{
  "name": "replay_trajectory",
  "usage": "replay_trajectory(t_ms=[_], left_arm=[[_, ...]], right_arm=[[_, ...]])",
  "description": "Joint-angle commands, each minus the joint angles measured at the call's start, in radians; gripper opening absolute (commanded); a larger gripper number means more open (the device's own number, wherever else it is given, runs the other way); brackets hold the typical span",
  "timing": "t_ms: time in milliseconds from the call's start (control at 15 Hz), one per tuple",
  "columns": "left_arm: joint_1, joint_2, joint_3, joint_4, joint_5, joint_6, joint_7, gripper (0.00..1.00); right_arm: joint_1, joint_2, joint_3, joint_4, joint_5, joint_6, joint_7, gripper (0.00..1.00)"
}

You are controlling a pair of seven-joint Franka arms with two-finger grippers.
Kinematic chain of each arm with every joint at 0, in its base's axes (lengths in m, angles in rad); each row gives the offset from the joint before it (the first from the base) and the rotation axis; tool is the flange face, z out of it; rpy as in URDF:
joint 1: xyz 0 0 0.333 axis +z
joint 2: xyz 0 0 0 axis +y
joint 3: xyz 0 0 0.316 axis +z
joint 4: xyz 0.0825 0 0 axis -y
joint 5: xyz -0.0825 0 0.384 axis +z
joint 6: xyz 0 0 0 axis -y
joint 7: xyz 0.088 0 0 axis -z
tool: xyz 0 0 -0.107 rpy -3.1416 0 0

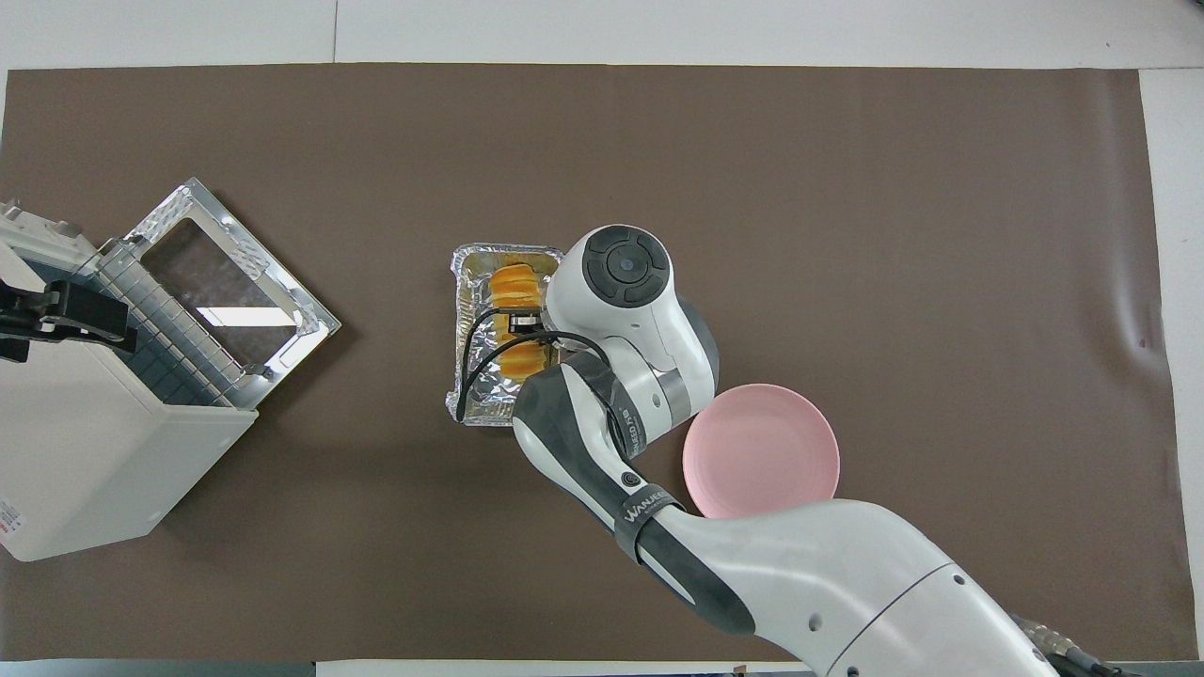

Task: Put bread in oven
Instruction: 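Slide the foil tray toward the oven with the right gripper, then release the tray with the right gripper while the left gripper grasps it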

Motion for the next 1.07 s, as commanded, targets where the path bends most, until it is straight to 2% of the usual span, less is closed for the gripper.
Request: replay_trajectory(t_ms=[0,133,400,533,600,800,933,1000], left_arm=[[-0.016,-0.02,-0.004,-0.009,0.02,-0.008,-0.002,1.0],[-0.01,-0.041,-0.001,-0.009,0.02,-0.026,-0.005,1.0],[-0.05,-0.039,-0.006,-0.009,0.007,0.047,-0.049,1.0],[-0.098,-0.017,-0.003,0.016,-0.062,0.063,-0.059,1.0],[-0.102,0.016,-0.006,0.051,-0.094,0.057,-0.065,1.0],[-0.241,0.196,-0.027,0.22,-0.098,0.046,-0.195,1.0],[-0.339,0.361,-0.024,0.345,-0.092,0.067,-0.336,1.0],[-0.386,0.419,-0.026,0.384,-0.067,0.09,-0.389,1.0]], right_arm=[[-0.006,-0.033,0.001,0.028,0.022,-0.079,0.056,1.0],[-0.023,-0.042,-0.007,0.095,0.025,-0.189,0.056,1.0],[-0.135,-0.186,-0.01,0.085,0.022,-0.286,0.048,1.0],[-0.222,-0.262,-0.012,0.079,0.018,-0.35,0.036,1.0],[-0.258,-0.289,-0.013,0.074,0.013,-0.367,0.019,1.0],[-0.373,-0.351,-0.013,0.067,0.005,-0.469,-0.124,1.0],[-0.445,-0.388,-0.013,0.067,0.005,-0.537,-0.221,1.0],[-0.488,-0.405,-0.013,0.067,0.004,-0.573,-0.287,1.0]])
